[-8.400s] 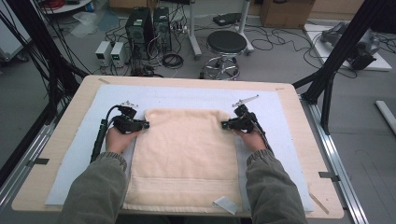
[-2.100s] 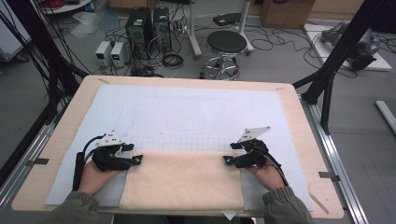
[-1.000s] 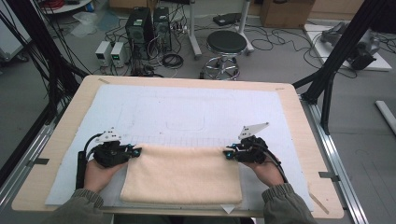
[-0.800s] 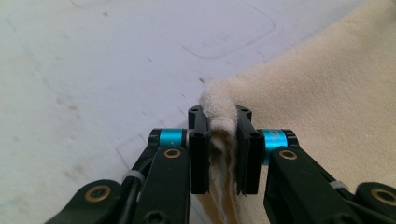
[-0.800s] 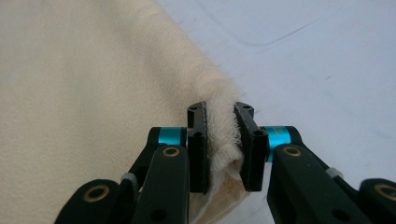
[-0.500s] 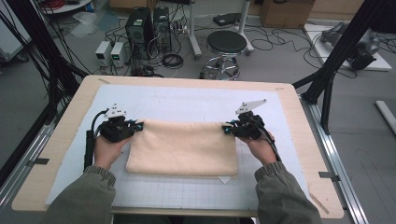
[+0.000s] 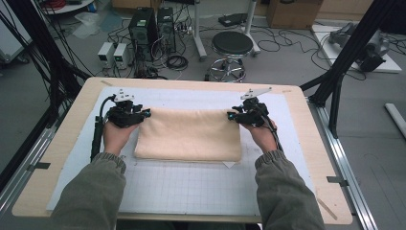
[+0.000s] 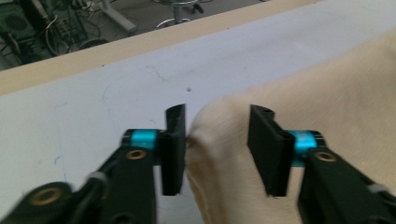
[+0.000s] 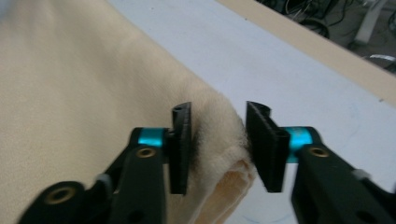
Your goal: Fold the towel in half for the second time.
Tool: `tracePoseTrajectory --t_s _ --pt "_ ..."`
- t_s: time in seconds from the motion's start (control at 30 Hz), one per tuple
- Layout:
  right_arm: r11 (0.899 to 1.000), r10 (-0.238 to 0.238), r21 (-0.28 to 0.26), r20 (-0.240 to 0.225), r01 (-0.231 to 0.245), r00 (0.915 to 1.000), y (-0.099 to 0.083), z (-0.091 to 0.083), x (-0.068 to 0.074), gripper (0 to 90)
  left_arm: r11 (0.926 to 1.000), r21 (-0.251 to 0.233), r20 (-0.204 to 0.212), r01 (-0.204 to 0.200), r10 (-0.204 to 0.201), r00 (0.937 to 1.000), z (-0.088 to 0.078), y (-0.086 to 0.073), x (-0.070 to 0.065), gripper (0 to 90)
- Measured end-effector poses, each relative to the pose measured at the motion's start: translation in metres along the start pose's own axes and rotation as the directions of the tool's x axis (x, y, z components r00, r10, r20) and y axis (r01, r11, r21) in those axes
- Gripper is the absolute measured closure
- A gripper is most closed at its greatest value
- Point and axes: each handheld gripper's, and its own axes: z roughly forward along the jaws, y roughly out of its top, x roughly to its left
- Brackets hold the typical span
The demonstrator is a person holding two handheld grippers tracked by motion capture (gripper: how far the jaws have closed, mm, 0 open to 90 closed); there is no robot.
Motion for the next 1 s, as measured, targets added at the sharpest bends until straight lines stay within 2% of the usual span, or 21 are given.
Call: tracePoseTrajectory --t_s 0.07,0.17,0.27,0.33,0.43,0.53,0.67,0.77,0.87,1.0 --pt "1.000 0.006 0.025 -0.009 -0.006 0.9999 -0.004 0.003 -0.001 52.1 0.9995 0.032 0.012 -0.008 0.007 0.9999 -0.001 -0.002 0.002 52.2" --pt "0.999 0.034 0.023 -0.024 -0.033 0.9992 -0.010 0.002 -0.001 46.4 0.9993 0.037 0.029 0.004 -0.005 0.9996 -0.005 -0.003 0.002 52.0" --pt "0.999 0.047 0.023 -0.029 -0.047 0.9985 -0.012 -0.001 0.000 41.3 0.9997 0.021 0.045 -0.012 0.011 0.9989 -0.011 -0.002 -0.001 51.5" --pt "0.998 0.051 0.027 -0.042 -0.050 0.9978 -0.011 -0.004 0.002 39.3 0.9994 -0.014 0.043 -0.032 0.033 0.9985 -0.015 -0.004 -0.005 51.5" --pt "0.999 0.045 0.011 -0.048 -0.045 0.9978 -0.009 -0.007 0.006 37.8 0.9995 -0.014 0.056 -0.029 0.030 0.9980 -0.019 -0.009 -0.007 50.4" --pt "0.998 0.051 0.031 -0.053 -0.050 0.9973 -0.008 -0.007 0.010 34.4 0.9995 -0.023 0.074 -0.023 0.025 0.9970 -0.023 -0.018 -0.008 49.2" --pt "0.999 0.039 0.016 -0.065 -0.038 0.9971 -0.010 -0.006 0.016 33.7 0.9994 -0.001 0.086 -0.034 0.034 0.9957 -0.028 -0.030 -0.005 46.0" --pt "0.999 0.035 0.013 -0.067 -0.035 0.9971 -0.012 -0.005 0.021 31.8 0.9999 -0.010 0.095 -0.012 0.013 0.9954 -0.033 -0.038 -0.003 43.7" --pt "0.999 0.028 -0.016 -0.080 -0.029 0.9964 -0.013 -0.006 0.025 30.4 0.9999 0.003 0.108 -0.016 0.016 0.9940 -0.035 -0.041 -0.003 37.6" --pt "0.998 0.031 -0.044 -0.069 -0.034 0.9972 -0.013 -0.008 0.030 26.0 0.9994 -0.020 0.120 -0.027 0.029 0.9924 -0.038 -0.044 -0.007 35.8"
